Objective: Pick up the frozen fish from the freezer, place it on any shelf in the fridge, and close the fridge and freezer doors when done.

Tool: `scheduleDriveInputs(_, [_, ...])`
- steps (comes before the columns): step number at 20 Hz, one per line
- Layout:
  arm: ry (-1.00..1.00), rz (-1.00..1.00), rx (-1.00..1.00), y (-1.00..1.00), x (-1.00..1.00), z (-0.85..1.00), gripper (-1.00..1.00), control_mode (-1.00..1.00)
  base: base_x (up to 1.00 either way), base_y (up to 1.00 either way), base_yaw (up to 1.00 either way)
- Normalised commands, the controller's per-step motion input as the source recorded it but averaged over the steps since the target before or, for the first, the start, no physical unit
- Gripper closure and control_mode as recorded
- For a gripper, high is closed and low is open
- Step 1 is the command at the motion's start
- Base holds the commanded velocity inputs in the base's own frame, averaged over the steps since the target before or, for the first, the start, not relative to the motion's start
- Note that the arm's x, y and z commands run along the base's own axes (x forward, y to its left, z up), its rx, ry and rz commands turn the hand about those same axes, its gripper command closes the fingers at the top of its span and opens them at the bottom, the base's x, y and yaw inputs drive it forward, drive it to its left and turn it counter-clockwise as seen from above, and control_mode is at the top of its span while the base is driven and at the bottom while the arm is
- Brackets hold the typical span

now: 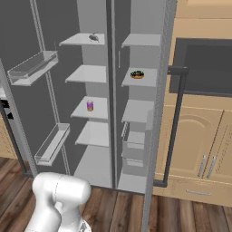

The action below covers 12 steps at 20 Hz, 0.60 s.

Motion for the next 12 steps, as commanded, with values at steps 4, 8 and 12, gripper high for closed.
scheduleDriveInputs(4, [-0.33, -0.09, 0.0, 1.0, 0.65, -0.11, -1.0, -1.0, 0.0, 0.0, 0.0])
scheduleDriveInputs(8, [-0.26, -0.13, 0.0, 1.0, 0.82, -0.09, -1.0, -1.0, 0.0, 0.0, 0.0])
scheduleDriveInputs(12, [-0.03, -0.12, 0.0, 0.63, 0.83, -0.11, -1.0, -1.0, 0.0, 0.0, 0.0])
